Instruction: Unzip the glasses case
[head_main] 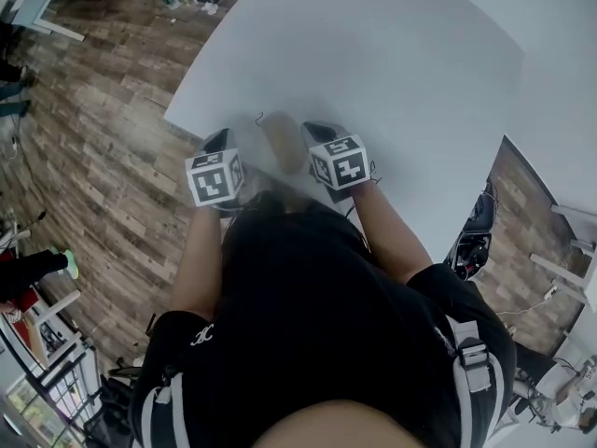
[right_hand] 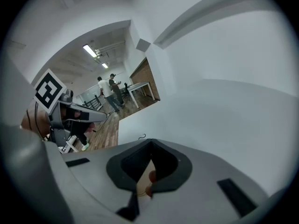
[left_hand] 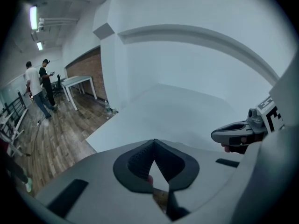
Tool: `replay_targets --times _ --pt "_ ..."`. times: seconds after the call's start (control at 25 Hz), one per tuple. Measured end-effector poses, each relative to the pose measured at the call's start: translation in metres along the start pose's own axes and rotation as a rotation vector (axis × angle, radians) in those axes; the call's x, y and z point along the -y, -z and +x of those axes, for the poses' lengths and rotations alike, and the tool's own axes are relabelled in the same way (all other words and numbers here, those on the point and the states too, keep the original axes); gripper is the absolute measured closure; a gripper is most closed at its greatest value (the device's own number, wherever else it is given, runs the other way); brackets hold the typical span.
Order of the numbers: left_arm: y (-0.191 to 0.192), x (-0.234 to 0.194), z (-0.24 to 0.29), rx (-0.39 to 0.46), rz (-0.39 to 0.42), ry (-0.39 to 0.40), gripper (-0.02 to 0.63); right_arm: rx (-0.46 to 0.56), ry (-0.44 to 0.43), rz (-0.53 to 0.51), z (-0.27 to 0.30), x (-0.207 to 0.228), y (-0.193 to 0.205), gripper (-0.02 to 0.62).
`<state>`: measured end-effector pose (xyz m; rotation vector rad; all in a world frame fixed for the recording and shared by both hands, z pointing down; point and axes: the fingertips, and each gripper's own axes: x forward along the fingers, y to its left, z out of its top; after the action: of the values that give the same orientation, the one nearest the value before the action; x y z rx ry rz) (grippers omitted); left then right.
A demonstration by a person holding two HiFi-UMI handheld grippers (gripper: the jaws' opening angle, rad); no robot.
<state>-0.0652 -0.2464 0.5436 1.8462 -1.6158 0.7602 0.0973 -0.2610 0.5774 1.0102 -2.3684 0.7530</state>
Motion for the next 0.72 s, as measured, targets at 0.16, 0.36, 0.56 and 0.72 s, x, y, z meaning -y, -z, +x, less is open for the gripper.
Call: replay_targets --times 0.16,0.36,0.56,0.72 --pt "-0.001 -0.017 0.006 -0.016 0.010 0.029 0.612 -0.067 -0.030 -0.007 0.018 -0.015 0.009 0.591" --pt "0.000 -0.031 0.016 -0.017 0.027 0.066 0.612 -0.159 -0.127 -0.053 0.039 -0.044 0.023 0.357" --pt "0.001 -0.040 0.023 -0.024 0.025 0.084 0.612 -0.255 -0.044 -0.030 0.062 -0.028 0.040 0.337" --pt "-0.004 -0.039 0.028 -0.026 0.028 0.099 0.611 -0.346 -0.159 0.292 0.075 -0.033 0.056 0.311"
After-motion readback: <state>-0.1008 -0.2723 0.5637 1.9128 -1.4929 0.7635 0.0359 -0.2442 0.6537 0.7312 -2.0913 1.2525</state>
